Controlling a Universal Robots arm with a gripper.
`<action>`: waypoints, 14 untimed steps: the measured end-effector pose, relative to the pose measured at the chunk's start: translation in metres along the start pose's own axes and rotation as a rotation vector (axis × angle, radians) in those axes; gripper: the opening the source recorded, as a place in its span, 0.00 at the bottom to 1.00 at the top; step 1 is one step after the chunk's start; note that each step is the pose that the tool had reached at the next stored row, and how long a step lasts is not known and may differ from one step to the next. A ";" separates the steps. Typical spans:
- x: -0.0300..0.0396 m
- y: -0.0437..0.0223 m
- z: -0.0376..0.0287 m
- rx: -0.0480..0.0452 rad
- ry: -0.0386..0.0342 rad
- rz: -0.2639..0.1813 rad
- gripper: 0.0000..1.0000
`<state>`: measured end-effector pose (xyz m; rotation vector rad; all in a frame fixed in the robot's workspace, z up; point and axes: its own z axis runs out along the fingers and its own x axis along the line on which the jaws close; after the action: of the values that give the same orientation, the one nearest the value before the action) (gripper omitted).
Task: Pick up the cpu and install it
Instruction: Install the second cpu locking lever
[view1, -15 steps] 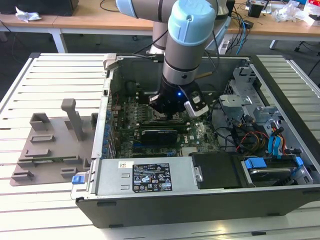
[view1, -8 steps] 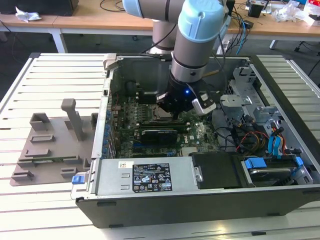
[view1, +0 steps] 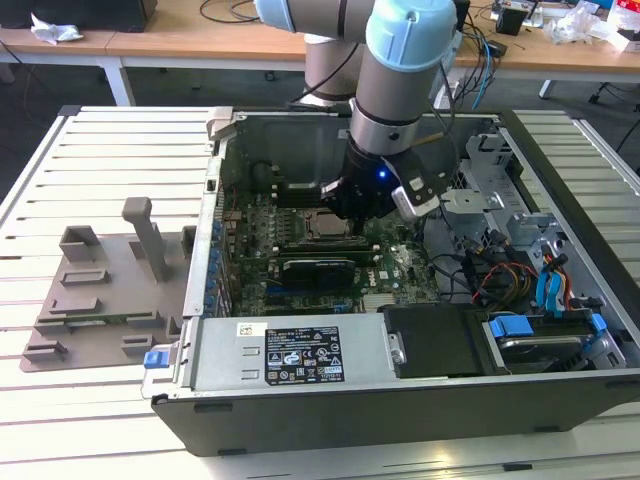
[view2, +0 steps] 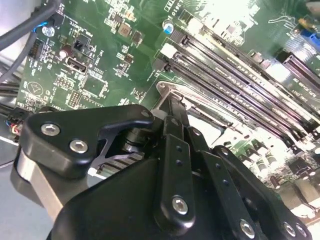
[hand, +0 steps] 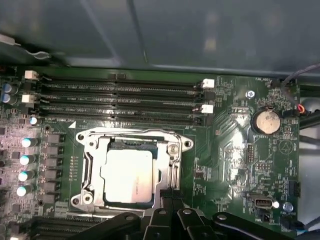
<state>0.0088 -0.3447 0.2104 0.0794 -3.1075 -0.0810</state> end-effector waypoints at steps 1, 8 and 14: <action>0.0004 0.0006 -0.0023 0.0079 -0.0003 0.000 0.11; 0.0041 0.0063 -0.0309 0.0342 -0.0048 0.001 0.11; 0.0051 0.0078 -0.0578 0.0355 -0.0057 0.001 0.11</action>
<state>0.0053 -0.3402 0.2686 0.0791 -3.1151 -0.0262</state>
